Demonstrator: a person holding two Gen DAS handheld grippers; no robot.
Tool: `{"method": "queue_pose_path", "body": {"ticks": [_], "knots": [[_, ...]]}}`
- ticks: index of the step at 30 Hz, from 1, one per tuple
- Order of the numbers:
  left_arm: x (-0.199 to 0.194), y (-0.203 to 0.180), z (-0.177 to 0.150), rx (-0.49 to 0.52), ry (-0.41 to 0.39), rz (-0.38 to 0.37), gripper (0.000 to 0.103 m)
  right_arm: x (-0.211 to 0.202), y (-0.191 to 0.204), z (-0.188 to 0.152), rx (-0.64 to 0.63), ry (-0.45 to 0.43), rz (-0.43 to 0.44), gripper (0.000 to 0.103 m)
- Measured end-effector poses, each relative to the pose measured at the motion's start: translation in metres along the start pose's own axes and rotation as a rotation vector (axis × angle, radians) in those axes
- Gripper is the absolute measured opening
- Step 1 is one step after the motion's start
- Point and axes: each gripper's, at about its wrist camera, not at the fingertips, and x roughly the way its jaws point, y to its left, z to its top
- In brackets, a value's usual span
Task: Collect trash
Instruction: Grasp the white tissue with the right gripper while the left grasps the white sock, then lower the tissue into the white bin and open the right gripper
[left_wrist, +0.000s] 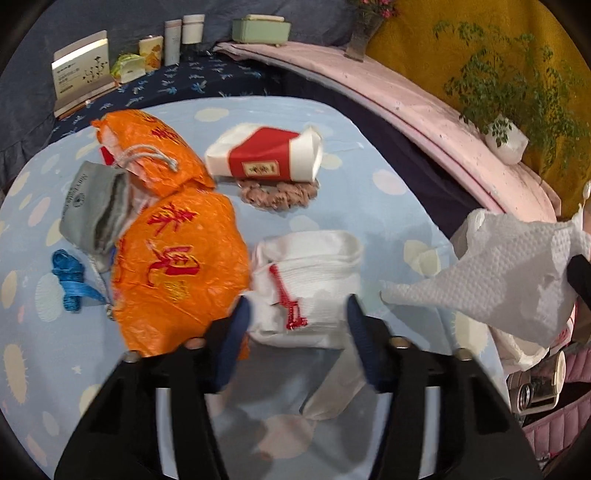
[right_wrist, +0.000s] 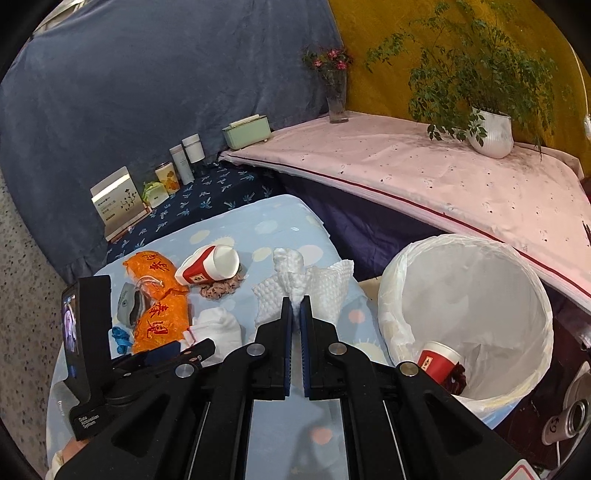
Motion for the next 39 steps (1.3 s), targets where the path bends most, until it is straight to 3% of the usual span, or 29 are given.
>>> {"method": "queue_pose_path", "body": {"ticks": [2,4,14,27,39], "knots": [[0.004,-0.004,-0.002,0.010,0.011,0.000,0.018,0.001,-0.003,-0.002,0.005,0.002,0.000,0.004],[0.002,-0.008,-0.003,0.025,0.006,-0.006,0.012,0.001,-0.006,-0.003,0.008,0.000,0.000,0.004],[-0.027,-0.049,0.010,0.084,-0.048,-0.104,0.011,-0.021,-0.034,0.016,0.034,-0.068,-0.015,0.004],[-0.058,-0.147,0.033,0.225,-0.121,-0.234,0.011,-0.053,-0.110,0.047,0.066,-0.155,-0.149,0.004],[-0.049,-0.212,0.034,0.302,-0.101,-0.299,0.011,-0.062,-0.152,0.048,0.087,-0.155,-0.205,0.004]]}}
